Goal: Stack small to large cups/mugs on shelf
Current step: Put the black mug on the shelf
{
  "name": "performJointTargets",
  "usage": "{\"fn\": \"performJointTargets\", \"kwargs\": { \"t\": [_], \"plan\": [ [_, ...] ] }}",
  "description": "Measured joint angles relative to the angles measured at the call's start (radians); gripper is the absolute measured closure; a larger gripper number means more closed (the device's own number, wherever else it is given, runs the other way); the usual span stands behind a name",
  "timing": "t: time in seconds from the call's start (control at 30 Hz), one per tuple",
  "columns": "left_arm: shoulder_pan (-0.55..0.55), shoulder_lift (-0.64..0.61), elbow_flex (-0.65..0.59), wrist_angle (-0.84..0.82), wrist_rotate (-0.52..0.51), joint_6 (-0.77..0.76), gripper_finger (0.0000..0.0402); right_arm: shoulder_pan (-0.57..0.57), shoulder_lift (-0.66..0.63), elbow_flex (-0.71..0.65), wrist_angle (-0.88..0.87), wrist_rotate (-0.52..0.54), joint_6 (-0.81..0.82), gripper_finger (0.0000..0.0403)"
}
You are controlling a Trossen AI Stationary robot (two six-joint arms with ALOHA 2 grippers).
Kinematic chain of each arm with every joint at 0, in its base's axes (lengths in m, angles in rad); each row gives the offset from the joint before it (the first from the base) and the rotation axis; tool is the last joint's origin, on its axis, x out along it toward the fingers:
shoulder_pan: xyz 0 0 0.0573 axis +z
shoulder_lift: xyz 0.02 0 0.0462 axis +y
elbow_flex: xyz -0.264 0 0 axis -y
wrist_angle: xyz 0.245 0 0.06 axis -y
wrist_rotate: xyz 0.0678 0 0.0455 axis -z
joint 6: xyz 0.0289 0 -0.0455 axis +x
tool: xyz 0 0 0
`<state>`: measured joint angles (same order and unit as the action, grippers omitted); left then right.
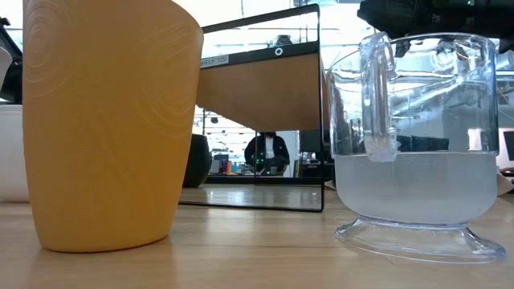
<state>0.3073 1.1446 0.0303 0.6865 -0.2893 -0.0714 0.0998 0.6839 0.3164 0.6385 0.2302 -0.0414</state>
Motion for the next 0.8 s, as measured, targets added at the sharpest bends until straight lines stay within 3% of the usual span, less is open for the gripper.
{"fn": "performJointTargets", "kwargs": {
  "t": [0.13, 0.47, 0.8],
  "plan": [
    [0.0, 0.0, 0.0, -0.004, -0.008, -0.005, 0.0168, 0.0, 0.0, 0.0, 0.0, 0.0, 0.0, 0.0319],
    [0.0, 0.0, 0.0, -0.001, -0.008, 0.014, 0.0329, 0.0, 0.0, 0.0, 0.0, 0.0, 0.0, 0.0319],
    [0.0, 0.0, 0.001, -0.001, -0.006, 0.015, 0.0329, 0.0, 0.0, 0.0, 0.0, 0.0, 0.0, 0.0319]
  ]
}}
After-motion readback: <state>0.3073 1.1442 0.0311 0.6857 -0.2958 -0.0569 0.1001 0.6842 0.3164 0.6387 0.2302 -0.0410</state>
